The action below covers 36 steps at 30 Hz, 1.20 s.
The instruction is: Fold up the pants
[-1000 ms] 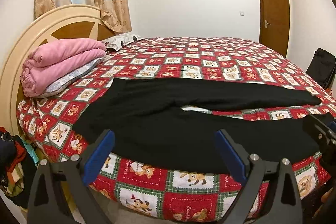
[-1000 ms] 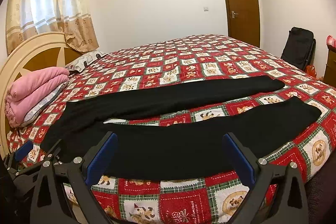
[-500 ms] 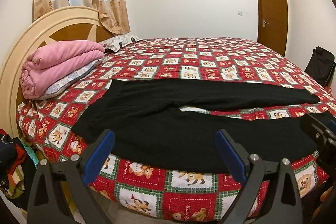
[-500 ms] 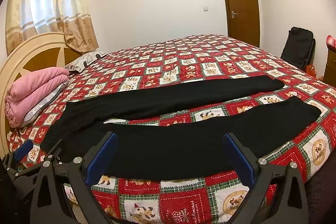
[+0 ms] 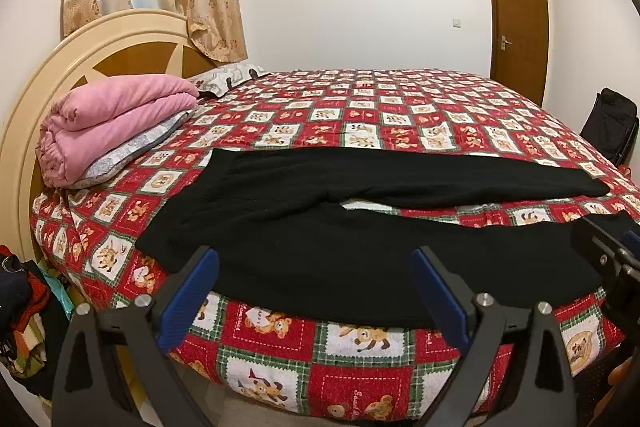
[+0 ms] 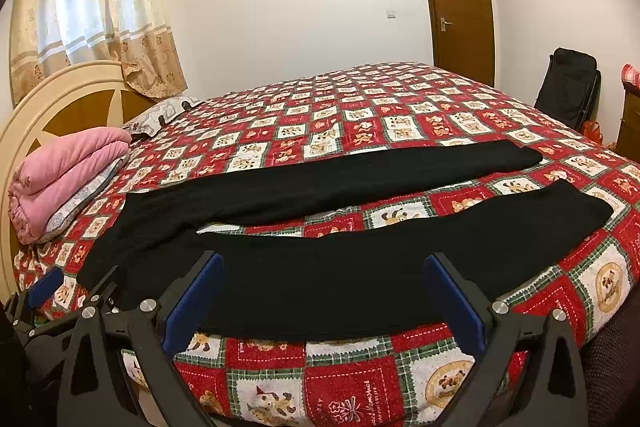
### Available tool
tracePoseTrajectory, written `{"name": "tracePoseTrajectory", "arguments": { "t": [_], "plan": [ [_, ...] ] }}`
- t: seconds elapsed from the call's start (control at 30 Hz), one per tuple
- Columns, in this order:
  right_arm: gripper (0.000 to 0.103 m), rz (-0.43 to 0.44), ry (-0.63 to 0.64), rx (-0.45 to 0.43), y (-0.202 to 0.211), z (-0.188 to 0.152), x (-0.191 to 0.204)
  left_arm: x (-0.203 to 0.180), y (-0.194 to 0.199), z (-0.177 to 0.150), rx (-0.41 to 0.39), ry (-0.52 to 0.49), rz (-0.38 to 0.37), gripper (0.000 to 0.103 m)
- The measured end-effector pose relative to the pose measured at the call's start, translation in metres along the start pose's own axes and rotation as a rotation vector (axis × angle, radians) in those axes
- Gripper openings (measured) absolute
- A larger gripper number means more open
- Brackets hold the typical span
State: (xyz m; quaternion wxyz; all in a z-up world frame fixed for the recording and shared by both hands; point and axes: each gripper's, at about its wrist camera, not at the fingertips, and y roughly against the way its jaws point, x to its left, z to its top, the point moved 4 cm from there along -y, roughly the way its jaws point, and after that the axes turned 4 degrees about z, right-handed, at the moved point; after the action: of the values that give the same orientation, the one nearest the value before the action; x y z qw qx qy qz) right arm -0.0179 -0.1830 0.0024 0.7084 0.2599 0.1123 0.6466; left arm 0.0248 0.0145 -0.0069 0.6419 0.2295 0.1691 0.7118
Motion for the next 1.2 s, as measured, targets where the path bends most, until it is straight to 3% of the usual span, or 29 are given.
{"name": "tracePoseTrajectory", "arguments": {
  "t": [0.83,1.07,1.2],
  "plan": [
    [0.101,0.003,0.000,0.008,-0.003,-0.003,0.001,0.005,-0.003,-0.003,0.014,0.005,-0.008,0.099],
    [0.101,0.005,-0.005,0.022,-0.007,-0.006,0.000,0.005,-0.014,-0.008,0.052,-0.006,-0.014,0.099],
    [0.101,0.018,-0.028,0.066,-0.021,-0.010,-0.008,0.011,-0.033,-0.014,0.113,-0.011,-0.043,0.099]
  ]
}}
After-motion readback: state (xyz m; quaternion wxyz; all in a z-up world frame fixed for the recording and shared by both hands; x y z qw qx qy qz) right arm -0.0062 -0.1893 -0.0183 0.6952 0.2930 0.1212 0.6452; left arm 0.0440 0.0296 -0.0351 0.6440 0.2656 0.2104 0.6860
